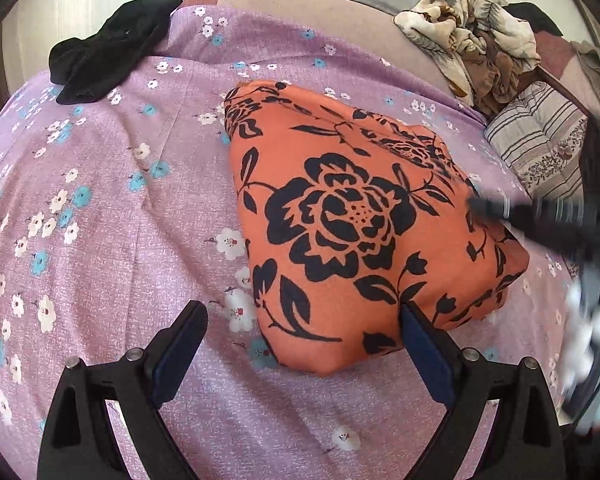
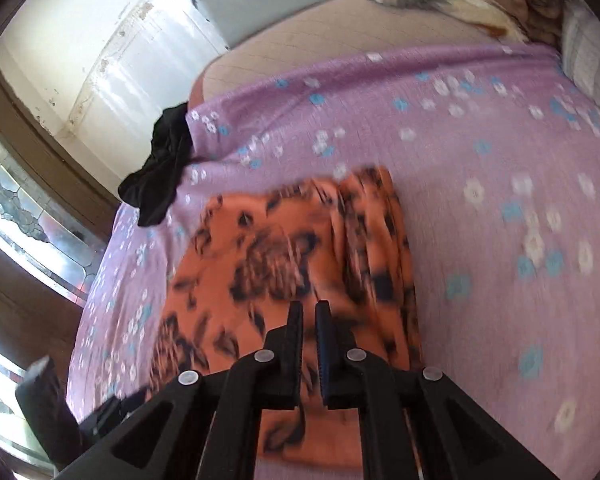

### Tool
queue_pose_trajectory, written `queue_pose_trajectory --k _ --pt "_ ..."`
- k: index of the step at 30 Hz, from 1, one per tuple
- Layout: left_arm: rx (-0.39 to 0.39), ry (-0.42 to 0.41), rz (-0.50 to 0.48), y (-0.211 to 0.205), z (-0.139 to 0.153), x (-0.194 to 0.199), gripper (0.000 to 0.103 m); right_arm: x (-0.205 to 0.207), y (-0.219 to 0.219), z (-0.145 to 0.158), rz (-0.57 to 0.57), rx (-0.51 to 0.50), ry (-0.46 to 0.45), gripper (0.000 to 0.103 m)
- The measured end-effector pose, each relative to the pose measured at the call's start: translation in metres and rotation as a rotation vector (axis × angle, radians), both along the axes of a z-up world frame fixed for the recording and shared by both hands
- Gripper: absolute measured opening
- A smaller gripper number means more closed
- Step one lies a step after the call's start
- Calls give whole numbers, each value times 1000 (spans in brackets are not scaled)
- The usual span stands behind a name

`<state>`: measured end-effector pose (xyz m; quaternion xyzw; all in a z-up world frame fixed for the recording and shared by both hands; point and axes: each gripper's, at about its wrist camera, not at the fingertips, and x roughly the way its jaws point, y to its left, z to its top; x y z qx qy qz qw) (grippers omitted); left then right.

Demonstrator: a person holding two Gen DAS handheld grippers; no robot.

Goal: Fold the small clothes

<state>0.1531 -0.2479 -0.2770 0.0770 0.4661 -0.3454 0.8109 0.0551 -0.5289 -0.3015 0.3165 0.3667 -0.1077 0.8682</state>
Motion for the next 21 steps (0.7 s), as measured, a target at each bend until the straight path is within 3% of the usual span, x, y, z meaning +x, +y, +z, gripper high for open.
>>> queue_pose_trajectory --k 2,8,21 --pt "15 2 -2 1 -4 3 96 -6 0 -16 10 14 -45 7" --pt "25 -20 -5 1 -6 0 96 -13 -11 -27 -32 138 -117 7" --pt "35 -32 -9 -5 1 1 96 -14 -11 -27 -61 173 -131 7"
